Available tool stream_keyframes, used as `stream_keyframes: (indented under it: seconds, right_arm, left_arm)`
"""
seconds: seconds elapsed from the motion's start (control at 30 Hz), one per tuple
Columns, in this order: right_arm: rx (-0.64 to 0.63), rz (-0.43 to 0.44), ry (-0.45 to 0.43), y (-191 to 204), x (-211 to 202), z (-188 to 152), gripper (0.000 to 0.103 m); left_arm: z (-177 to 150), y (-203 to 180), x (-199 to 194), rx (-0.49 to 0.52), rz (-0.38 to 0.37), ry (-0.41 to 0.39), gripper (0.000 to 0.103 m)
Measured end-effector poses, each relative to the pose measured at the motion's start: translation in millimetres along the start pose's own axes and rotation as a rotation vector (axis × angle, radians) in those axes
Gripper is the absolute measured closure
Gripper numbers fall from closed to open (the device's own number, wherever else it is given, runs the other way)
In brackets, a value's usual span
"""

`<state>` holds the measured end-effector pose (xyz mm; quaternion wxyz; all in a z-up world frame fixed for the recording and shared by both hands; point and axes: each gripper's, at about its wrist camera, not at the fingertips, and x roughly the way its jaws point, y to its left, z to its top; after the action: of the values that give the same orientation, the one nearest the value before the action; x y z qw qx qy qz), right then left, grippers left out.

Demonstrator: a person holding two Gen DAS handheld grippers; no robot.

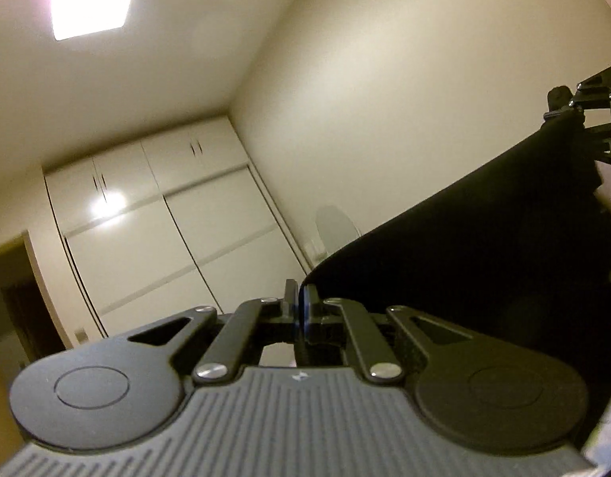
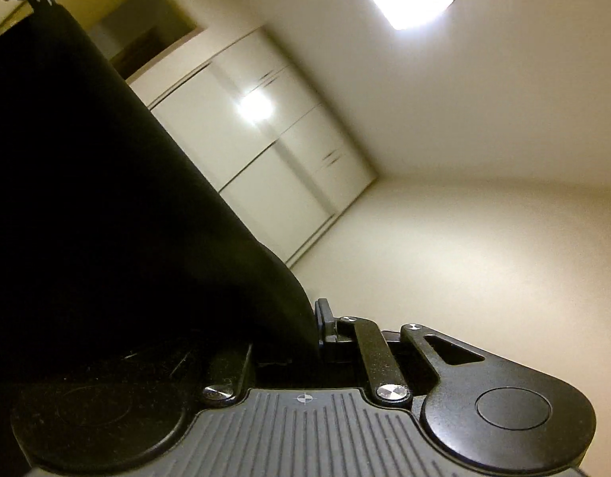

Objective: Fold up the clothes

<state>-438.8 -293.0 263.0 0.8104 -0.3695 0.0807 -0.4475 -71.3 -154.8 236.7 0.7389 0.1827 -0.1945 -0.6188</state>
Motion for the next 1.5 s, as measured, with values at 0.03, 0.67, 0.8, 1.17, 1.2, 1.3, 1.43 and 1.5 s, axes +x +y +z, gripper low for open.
stream_keyframes:
  seconds: [0.03, 0.67, 0.8, 1.17, 1.2, 1.3, 1.43, 1.5]
  right_arm:
    - [0.001, -0.016, -0.009, -8.4, 1.6, 6.6, 0.094]
    - [-0.128, 0.641, 0.644, 140.3, 326.3, -332.8, 0.033]
    - [-0.063, 0.777, 0.776, 164.9, 298.9, -377.3, 0.033]
    - [0.034, 1.027, 1.024, 238.4, 108.4, -360.4, 0.033]
    - [0.029, 1.024, 1.036, 243.1, 96.3, -352.6, 0.033]
    - [0.024, 1.017, 1.073, 259.6, 64.4, -329.9, 0.033]
    - [0.017, 0.993, 1.100, 282.2, 49.9, -301.1, 0.033]
    - [0.023, 0.979, 1.101, 289.1, 53.8, -285.7, 0.033]
  left_arm:
    - [6.3, 2.5, 6.0, 0.006, -0.001, -0.009, 0.100]
    - [-291.8, -163.6, 383.6, -0.155, -0.121, 0.870, 0.065]
    - [-360.6, -175.9, 328.9, -0.230, -0.136, 1.057, 0.056]
    - [-490.4, -165.8, 170.6, -0.597, -0.283, 1.359, 0.042]
    - [-495.2, -172.6, 165.9, -0.603, -0.318, 1.352, 0.042]
    - [-502.0, -185.1, 154.8, -0.608, -0.410, 1.326, 0.073]
    - [-489.2, -166.8, 146.1, -0.592, -0.471, 1.259, 0.103]
    - [-476.9, -123.1, 143.9, -0.586, -0.428, 1.204, 0.103]
